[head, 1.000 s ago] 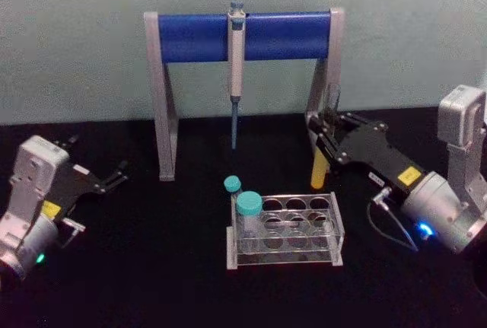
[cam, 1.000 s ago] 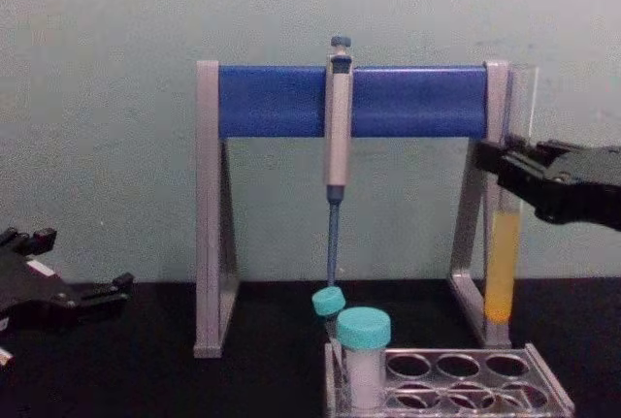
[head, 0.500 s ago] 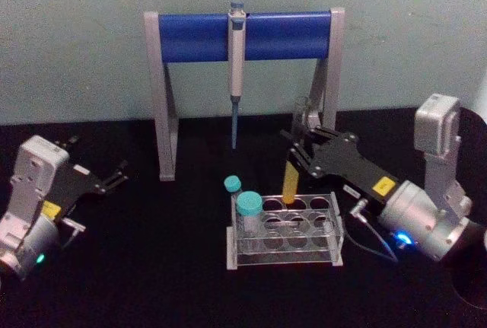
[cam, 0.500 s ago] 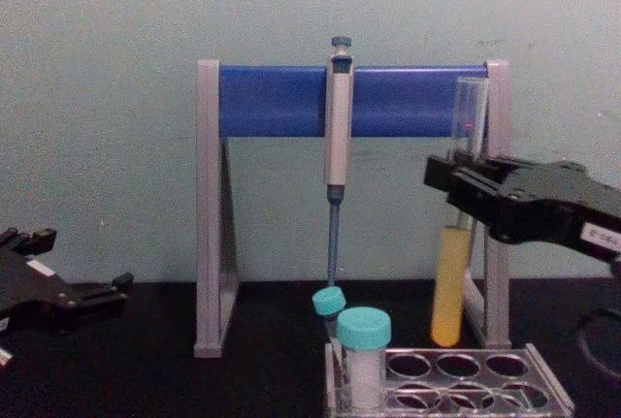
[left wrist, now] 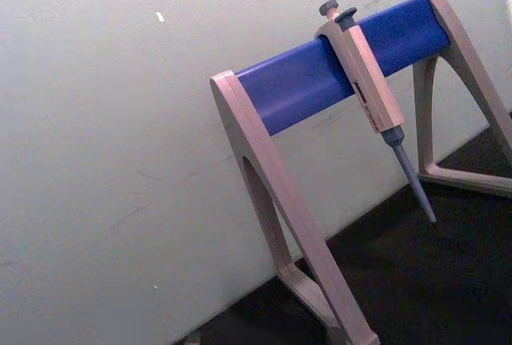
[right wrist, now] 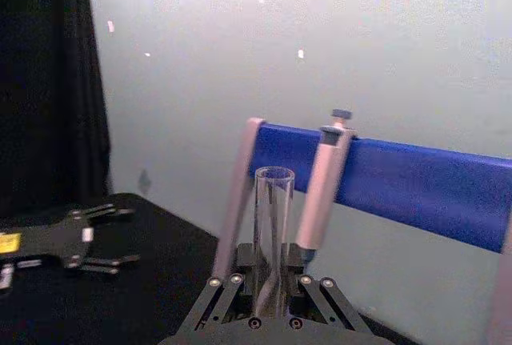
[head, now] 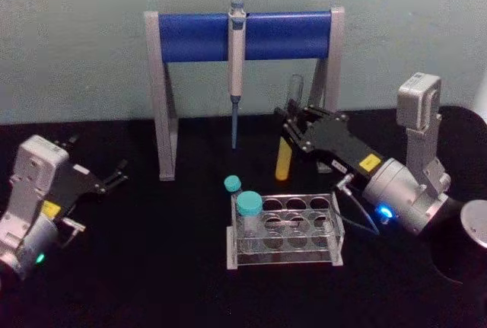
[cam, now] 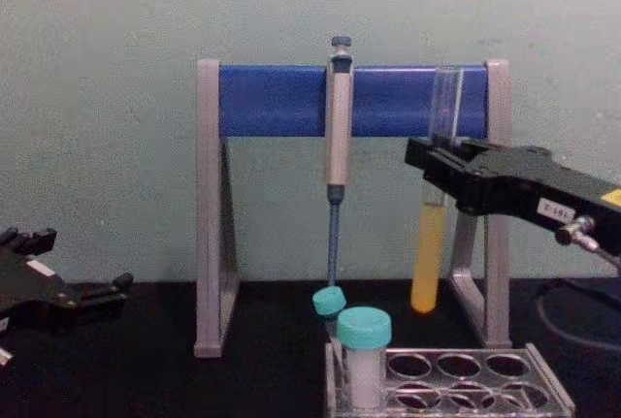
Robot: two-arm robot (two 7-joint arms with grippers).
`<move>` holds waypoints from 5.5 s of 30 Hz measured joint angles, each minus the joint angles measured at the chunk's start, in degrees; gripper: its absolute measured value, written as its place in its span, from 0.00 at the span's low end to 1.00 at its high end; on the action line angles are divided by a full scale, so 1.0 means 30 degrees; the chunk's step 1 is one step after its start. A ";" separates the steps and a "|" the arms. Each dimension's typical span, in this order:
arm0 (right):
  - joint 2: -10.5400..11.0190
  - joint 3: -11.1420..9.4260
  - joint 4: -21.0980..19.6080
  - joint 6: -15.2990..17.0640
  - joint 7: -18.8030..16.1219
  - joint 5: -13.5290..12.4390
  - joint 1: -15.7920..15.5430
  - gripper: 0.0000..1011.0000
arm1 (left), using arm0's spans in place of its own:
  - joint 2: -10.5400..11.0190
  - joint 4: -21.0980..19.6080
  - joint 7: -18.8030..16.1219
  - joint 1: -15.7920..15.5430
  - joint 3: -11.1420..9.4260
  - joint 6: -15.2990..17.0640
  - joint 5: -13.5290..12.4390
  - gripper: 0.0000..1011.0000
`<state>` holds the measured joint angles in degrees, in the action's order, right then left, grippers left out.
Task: Pick up the test tube from the test tube rack, shake it, then place it back into the test tube rack.
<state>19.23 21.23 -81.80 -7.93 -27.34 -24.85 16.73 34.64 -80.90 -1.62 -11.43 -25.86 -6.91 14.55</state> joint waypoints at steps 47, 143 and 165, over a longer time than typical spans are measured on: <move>0.1527 -0.1051 -0.3541 0.1071 0.0144 -0.0047 -0.3060 0.23 | 0.0001 -0.0001 0.0000 0.0000 -0.0001 0.0001 0.0000 1.00; -0.0067 -0.0122 0.0104 0.0163 0.0194 -0.0359 0.0048 0.23 | 0.0000 -0.0001 0.0000 -0.0001 -0.0002 0.0001 0.0001 1.00; -0.0036 -0.0937 -0.0137 0.0104 0.0697 -0.0181 -0.0367 0.23 | 0.0000 -0.0001 0.0001 0.0000 0.0000 0.0000 0.0000 1.00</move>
<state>19.12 18.42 -82.21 -7.62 -25.25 -25.40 15.63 34.65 -80.90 -1.62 -11.43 -25.86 -6.91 14.55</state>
